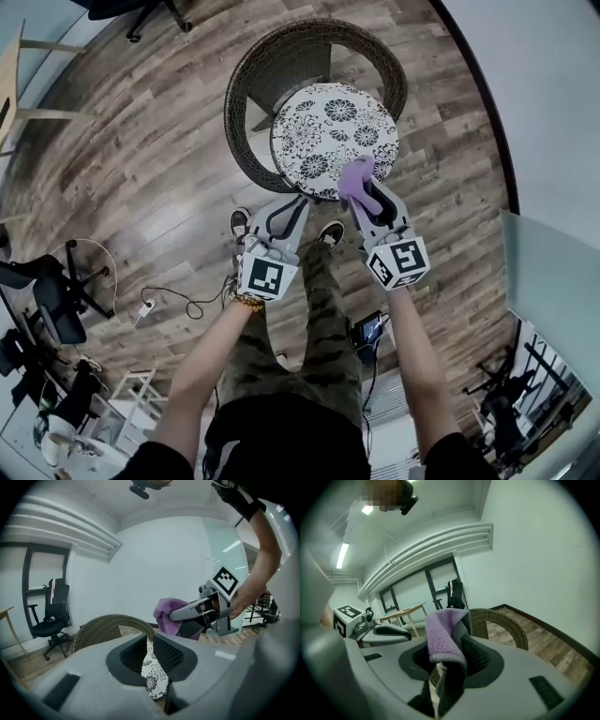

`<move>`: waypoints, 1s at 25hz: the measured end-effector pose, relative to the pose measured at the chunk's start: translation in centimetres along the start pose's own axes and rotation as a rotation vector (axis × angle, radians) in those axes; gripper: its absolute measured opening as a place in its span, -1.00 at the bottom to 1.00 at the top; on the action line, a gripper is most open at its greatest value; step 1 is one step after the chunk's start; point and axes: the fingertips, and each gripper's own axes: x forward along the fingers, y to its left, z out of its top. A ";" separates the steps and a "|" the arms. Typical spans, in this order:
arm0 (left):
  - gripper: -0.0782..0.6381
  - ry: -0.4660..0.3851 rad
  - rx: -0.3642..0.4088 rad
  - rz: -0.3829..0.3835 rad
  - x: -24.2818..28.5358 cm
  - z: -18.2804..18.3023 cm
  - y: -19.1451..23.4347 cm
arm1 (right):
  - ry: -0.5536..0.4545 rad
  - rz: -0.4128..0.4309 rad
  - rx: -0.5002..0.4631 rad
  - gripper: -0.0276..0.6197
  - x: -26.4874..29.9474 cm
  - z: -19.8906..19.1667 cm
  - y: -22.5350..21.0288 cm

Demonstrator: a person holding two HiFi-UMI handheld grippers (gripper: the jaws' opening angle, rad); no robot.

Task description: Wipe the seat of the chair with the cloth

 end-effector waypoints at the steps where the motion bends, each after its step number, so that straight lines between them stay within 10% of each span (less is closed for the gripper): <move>1: -0.66 0.006 -0.003 -0.002 0.4 -0.9 -0.2 | 0.003 0.007 0.005 -0.50 0.3 -0.7 0.0; 25: -0.65 0.205 -0.129 0.029 7.1 -20.3 0.3 | 0.128 -0.004 0.053 -0.54 8.2 -16.9 -2.1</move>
